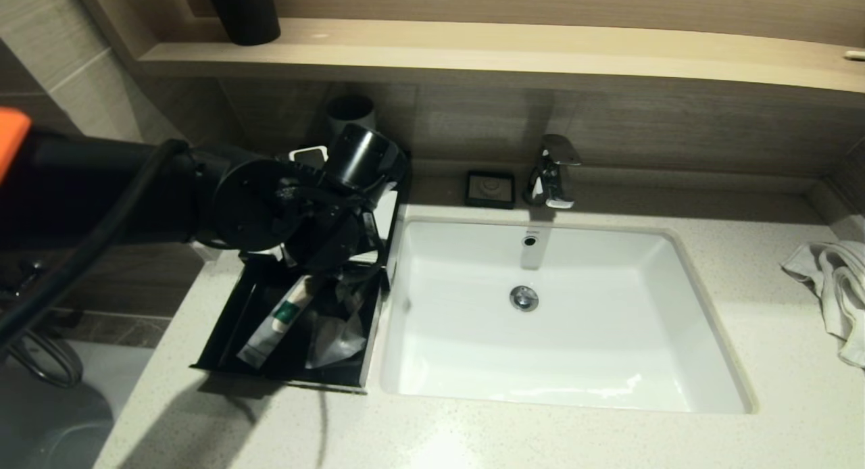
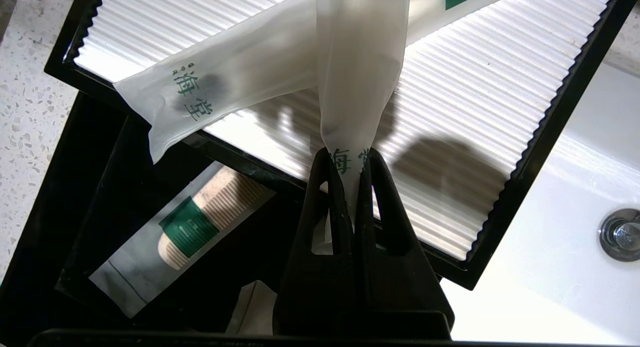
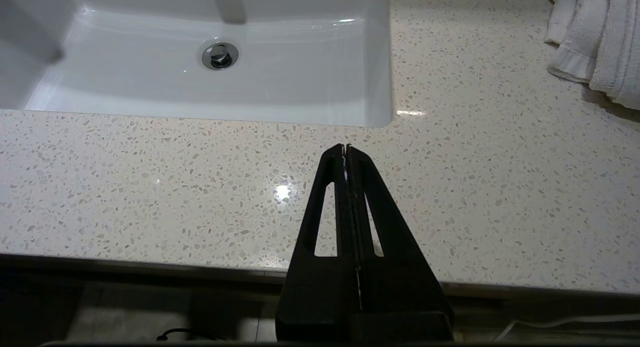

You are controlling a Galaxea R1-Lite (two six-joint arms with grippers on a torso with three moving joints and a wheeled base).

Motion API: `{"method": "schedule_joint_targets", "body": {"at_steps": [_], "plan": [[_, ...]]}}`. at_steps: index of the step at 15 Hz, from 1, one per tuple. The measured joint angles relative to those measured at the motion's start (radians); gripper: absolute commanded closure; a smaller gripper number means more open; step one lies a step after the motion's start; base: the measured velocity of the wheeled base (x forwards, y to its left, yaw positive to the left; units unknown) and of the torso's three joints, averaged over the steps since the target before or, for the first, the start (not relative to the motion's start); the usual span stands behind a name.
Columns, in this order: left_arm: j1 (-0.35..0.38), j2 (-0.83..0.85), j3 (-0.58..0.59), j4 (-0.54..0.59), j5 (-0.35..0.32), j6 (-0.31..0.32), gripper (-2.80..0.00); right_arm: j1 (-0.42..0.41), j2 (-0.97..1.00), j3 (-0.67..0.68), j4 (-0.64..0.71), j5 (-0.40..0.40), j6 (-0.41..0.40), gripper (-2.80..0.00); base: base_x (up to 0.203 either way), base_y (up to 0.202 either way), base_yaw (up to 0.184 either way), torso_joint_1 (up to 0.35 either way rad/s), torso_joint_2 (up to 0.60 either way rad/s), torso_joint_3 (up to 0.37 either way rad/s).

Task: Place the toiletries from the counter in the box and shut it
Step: Pick up the bathroom toiletry

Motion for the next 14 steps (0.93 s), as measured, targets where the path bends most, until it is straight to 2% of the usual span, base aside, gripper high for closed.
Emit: {"method": "schedule_joint_targets", "body": {"at_steps": [10, 14], "plan": [[0.000, -0.049, 0.000, 0.016, 0.001, 0.015, 0.00, 0.000, 0.000, 0.000, 0.000, 0.000, 0.000, 0.00, 0.000, 0.000, 0.000, 0.000, 0.00, 0.000], [-0.001, -0.102, 0.010, 0.031, -0.001, 0.072, 0.00, 0.000, 0.000, 0.000, 0.000, 0.000, 0.000, 0.00, 0.000, 0.000, 0.000, 0.000, 0.00, 0.000]]}}
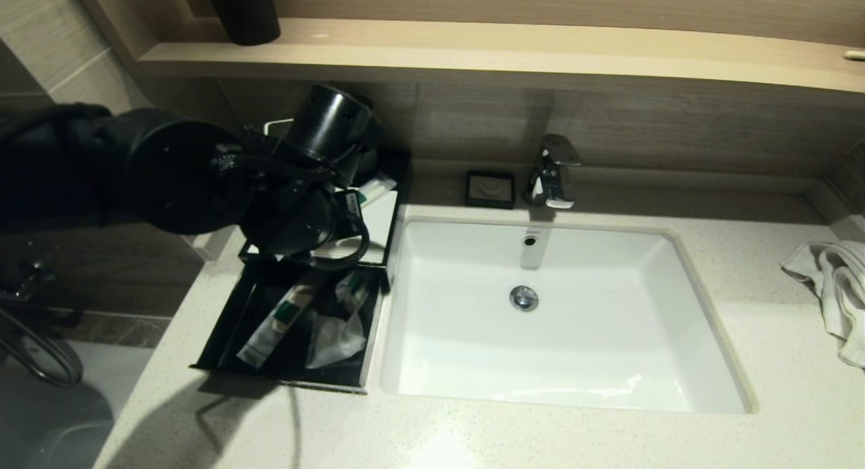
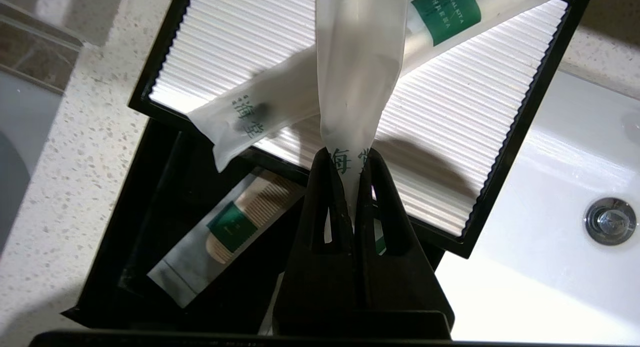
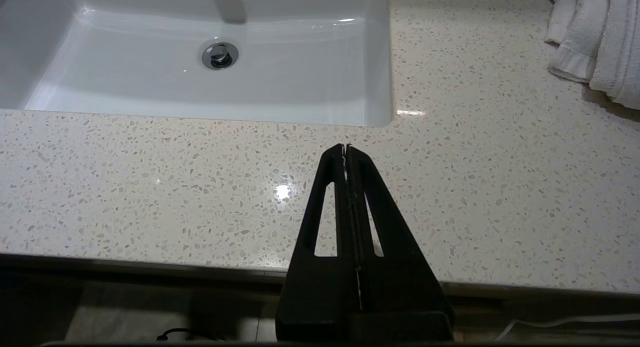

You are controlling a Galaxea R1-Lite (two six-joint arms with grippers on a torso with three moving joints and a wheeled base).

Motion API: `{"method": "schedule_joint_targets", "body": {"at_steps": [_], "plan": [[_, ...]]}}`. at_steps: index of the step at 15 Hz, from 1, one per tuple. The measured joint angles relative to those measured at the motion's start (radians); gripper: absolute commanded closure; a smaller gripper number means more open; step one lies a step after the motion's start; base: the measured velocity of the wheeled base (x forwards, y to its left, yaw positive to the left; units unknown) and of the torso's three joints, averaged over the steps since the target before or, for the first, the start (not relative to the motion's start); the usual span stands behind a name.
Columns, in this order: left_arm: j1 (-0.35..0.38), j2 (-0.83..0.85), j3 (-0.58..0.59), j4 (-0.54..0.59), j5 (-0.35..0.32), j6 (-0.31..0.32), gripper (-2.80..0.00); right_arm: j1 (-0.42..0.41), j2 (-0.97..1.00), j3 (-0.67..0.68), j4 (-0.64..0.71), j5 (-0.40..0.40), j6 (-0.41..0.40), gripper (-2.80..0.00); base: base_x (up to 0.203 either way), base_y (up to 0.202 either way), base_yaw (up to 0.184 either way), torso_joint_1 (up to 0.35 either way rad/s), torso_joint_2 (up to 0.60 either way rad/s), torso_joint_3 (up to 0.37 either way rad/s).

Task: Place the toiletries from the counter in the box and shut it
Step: Pick up the bathroom toiletry

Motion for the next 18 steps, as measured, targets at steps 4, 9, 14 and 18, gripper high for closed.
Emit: {"method": "schedule_joint_targets", "body": {"at_steps": [4, 9, 14, 18], "plan": [[0.000, -0.076, 0.037, 0.000, -0.037, 0.102, 0.00, 0.000, 0.000, 0.000, 0.000, 0.000, 0.000, 0.00, 0.000, 0.000, 0.000, 0.000, 0.00, 0.000], [0.000, -0.192, 0.124, 0.000, -0.093, 0.225, 0.00, 0.000, 0.000, 0.000, 0.000, 0.000, 0.000, 0.00, 0.000, 0.000, 0.000, 0.000, 0.00, 0.000], [0.000, -0.326, 0.267, 0.022, -0.162, 0.340, 0.00, 0.000, 0.000, 0.000, 0.000, 0.000, 0.000, 0.00, 0.000, 0.000, 0.000, 0.000, 0.00, 0.000], [0.003, -0.422, 0.361, 0.044, -0.223, 0.407, 0.00, 0.000, 0.000, 0.000, 0.000, 0.000, -0.001, 0.00, 0.000, 0.000, 0.000, 0.000, 0.00, 0.000]]}}
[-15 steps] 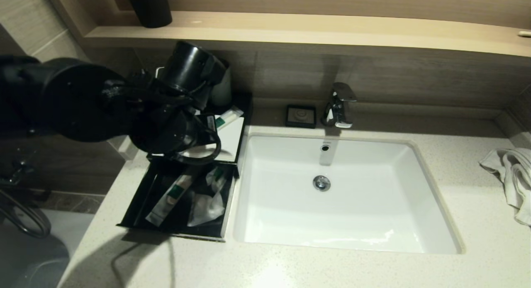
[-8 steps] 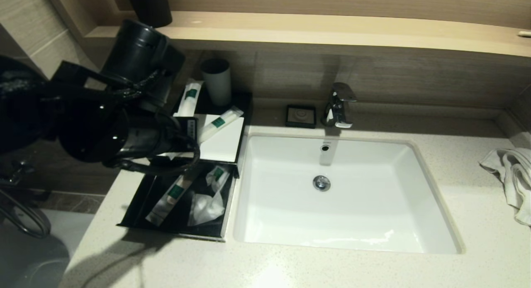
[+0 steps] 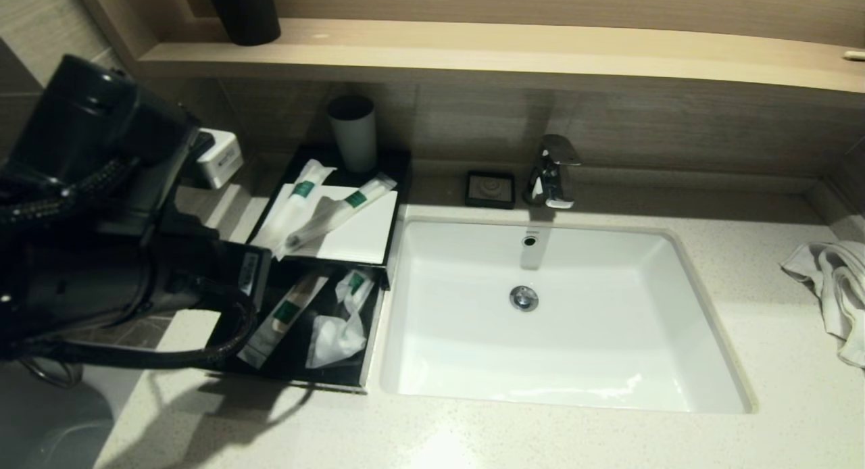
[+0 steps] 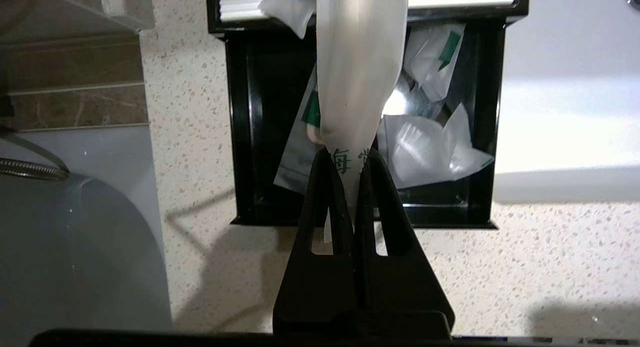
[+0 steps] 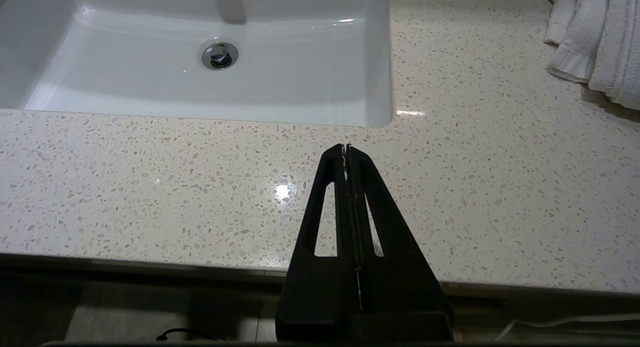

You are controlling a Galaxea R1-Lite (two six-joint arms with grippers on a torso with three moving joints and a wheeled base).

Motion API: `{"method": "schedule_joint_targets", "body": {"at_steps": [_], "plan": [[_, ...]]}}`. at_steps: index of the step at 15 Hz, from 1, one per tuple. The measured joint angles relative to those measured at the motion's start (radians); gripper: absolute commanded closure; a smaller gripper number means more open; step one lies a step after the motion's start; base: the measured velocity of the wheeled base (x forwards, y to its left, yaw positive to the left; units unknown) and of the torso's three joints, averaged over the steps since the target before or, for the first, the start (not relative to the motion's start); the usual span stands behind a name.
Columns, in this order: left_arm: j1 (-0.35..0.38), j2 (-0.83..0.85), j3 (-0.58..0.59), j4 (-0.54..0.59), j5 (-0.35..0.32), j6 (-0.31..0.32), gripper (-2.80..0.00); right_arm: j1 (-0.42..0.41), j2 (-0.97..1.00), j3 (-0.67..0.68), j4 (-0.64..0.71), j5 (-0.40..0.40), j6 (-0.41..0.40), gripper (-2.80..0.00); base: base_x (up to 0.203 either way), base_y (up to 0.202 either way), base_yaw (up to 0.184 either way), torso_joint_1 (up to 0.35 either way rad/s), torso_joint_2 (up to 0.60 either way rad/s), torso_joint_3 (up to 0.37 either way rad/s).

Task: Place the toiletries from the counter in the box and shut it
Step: Pick up the bathroom toiletry, then place the bathroom toiletry into the drawer

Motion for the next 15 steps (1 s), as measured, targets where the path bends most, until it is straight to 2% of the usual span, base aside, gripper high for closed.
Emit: {"method": "schedule_joint_targets", "body": {"at_steps": [6, 12, 15], "plan": [[0.007, -0.103, 0.024, 0.186, -0.005, 0.005, 0.00, 0.000, 0.000, 0.000, 0.000, 0.000, 0.000, 0.00, 0.000, 0.000, 0.000, 0.000, 0.00, 0.000], [0.006, -0.199, 0.037, 0.272, -0.009, 0.001, 0.00, 0.000, 0.000, 0.000, 0.000, 0.000, 0.001, 0.00, 0.000, 0.000, 0.000, 0.000, 0.00, 0.000], [0.005, -0.246, 0.079, 0.291, -0.015, -0.005, 0.00, 0.000, 0.000, 0.000, 0.000, 0.000, 0.000, 0.00, 0.000, 0.000, 0.000, 0.000, 0.00, 0.000]]}}
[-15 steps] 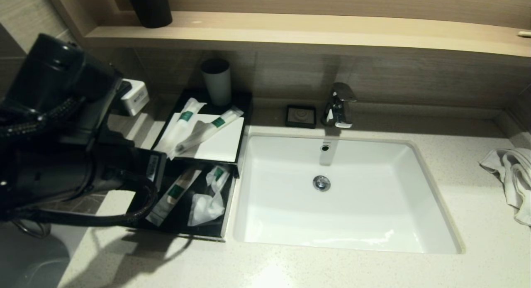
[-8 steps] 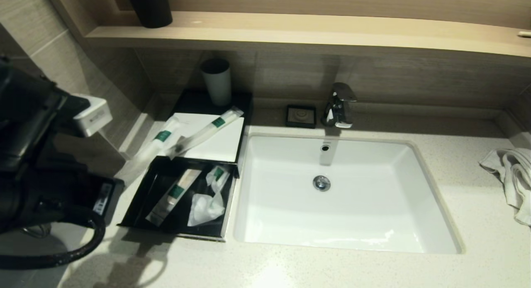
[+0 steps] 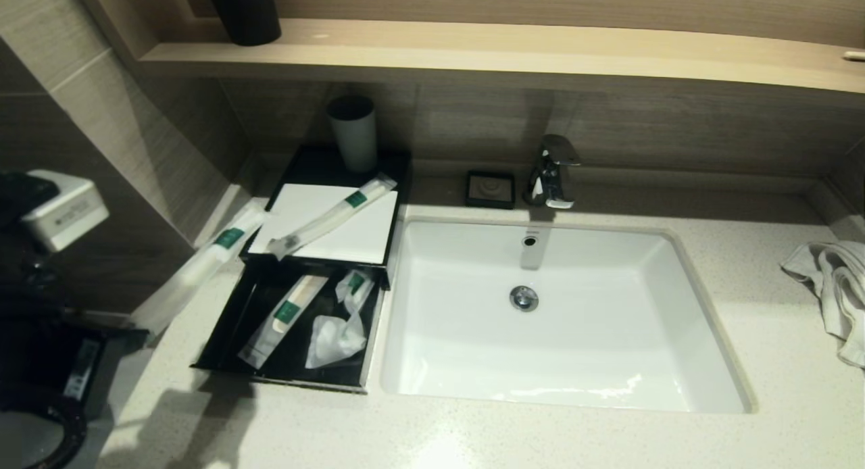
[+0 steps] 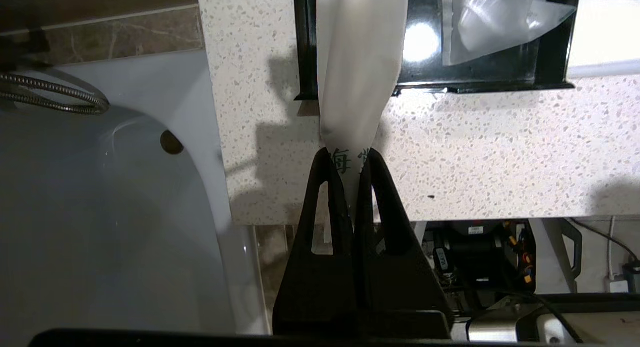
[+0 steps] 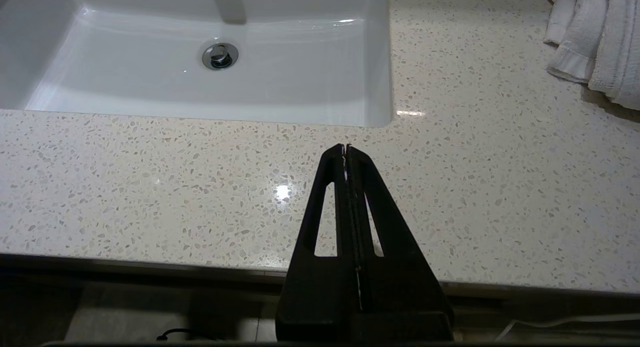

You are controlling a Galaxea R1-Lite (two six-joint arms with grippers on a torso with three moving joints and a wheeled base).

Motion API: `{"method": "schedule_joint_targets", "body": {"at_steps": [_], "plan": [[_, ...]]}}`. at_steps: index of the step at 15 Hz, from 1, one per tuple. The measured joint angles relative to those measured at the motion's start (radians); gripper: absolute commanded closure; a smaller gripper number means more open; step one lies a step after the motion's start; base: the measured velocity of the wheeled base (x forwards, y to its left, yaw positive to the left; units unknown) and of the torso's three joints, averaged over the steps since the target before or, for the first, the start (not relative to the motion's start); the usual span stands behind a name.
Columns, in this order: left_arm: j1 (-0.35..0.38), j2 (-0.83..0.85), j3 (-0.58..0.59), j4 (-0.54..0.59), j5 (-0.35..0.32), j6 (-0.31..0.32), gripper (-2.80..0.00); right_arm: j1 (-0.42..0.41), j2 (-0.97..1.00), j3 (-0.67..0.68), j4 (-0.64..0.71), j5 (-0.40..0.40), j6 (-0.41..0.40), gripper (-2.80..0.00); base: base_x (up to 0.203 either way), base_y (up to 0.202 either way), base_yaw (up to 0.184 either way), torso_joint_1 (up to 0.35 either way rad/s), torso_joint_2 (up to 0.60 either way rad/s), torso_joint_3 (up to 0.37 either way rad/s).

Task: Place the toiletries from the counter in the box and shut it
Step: Place the bathroom toiletry into the drawer

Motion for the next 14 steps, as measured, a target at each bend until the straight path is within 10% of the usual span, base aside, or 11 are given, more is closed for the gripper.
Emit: {"method": "schedule_joint_targets", "body": {"at_steps": [14], "plan": [[-0.005, -0.108, 0.213, 0.008, -0.030, 0.001, 0.00, 0.000, 0.000, 0.000, 0.000, 0.000, 0.000, 0.00, 0.000, 0.000, 0.000, 0.000, 0.00, 0.000]]}}
